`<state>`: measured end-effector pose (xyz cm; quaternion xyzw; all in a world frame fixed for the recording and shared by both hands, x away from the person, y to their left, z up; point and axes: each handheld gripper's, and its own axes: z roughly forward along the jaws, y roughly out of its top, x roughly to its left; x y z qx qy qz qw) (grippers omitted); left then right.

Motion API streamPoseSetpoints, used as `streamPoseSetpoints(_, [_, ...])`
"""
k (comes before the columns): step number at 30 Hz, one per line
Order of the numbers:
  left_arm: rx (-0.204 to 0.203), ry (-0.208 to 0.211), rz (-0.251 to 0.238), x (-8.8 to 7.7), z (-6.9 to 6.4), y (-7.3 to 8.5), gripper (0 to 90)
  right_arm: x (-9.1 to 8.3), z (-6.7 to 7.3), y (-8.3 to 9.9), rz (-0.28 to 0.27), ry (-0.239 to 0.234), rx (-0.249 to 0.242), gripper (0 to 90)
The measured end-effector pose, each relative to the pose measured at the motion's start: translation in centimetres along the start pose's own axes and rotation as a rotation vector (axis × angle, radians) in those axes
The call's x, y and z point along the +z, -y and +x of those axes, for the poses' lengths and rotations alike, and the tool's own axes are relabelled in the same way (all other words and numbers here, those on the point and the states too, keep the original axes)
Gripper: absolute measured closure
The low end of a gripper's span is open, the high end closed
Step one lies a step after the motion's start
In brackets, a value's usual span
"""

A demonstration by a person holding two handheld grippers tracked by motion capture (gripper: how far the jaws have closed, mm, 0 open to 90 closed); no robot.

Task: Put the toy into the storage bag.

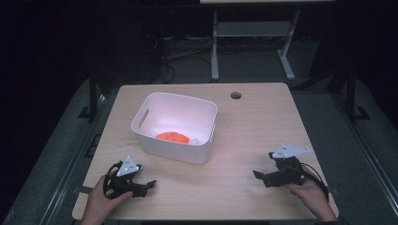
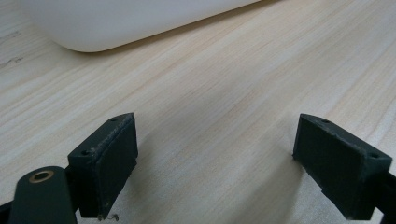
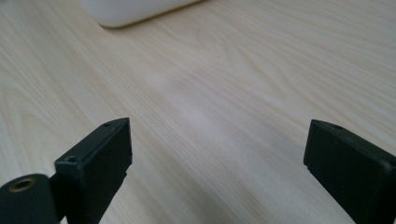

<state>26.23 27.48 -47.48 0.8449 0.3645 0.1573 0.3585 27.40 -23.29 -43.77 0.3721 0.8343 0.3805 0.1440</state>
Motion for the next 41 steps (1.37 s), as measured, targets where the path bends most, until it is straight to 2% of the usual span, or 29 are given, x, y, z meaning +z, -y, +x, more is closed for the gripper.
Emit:
streamPoseSetpoints(3, [0.0, 0.0, 0.0, 0.0, 0.0, 0.0, 13.0, 0.3, 0.0, 0.9, 0.018, 0.027, 0.005, 7.3])
streamPoseSetpoints(9, [0.0, 0.0, 0.0, 0.0, 0.0, 0.0, 13.0, 0.5, -0.1, 2.2, 0.036, 0.049, 0.018, 7.3])
streamPoseSetpoints(21, [0.0, 0.0, 0.0, 0.0, 0.0, 0.0, 13.0, 0.8, -1.3, 4.9, 0.061, 0.108, 0.065, 5.8])
streamPoseSetpoints(26, [0.0, 0.0, 0.0, 0.0, 0.0, 0.0, 13.0, 0.7, -1.7, 5.3, 0.047, 0.104, 0.085, 4.5])
streamPoseSetpoints(41, [0.0, 0.0, 0.0, 0.0, 0.0, 0.0, 13.0, 0.7, -1.8, 5.3, 0.049, 0.109, 0.085, 3.9])
